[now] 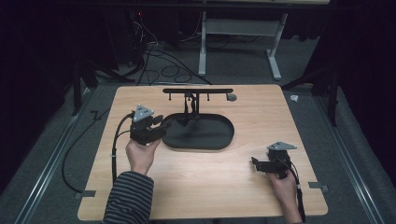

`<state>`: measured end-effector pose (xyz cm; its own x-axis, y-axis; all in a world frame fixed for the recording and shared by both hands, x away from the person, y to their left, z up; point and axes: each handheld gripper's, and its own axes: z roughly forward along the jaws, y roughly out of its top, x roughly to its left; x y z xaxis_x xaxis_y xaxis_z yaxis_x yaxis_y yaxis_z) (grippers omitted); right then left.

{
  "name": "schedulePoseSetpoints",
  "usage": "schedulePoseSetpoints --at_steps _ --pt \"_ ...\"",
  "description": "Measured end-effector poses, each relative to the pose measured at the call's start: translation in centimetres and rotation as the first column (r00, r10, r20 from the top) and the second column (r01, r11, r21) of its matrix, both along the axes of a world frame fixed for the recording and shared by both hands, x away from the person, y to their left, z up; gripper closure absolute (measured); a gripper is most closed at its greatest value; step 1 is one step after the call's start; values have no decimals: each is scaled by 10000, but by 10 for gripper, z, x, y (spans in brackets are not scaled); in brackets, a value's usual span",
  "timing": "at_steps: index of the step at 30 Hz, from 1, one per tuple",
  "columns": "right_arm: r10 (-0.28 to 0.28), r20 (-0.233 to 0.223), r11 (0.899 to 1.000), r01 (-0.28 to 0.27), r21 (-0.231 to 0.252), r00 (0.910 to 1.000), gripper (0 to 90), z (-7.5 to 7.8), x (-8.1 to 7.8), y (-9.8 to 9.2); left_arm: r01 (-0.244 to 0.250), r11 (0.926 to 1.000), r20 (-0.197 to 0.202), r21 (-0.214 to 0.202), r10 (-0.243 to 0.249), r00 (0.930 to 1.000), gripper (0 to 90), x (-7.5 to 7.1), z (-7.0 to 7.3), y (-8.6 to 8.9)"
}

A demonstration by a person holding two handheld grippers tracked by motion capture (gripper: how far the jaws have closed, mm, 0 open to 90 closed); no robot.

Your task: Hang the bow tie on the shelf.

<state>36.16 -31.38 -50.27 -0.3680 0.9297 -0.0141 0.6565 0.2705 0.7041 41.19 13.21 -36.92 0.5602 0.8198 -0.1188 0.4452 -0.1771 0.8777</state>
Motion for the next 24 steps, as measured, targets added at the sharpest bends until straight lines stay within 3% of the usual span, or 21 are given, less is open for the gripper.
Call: schedulePoseSetpoints --at_steps 24 --pt "9 18 10000 -9 -5 10000 163 0 0 0 -254 9989 -128 -386 249 9996 574 -21 -18 19"
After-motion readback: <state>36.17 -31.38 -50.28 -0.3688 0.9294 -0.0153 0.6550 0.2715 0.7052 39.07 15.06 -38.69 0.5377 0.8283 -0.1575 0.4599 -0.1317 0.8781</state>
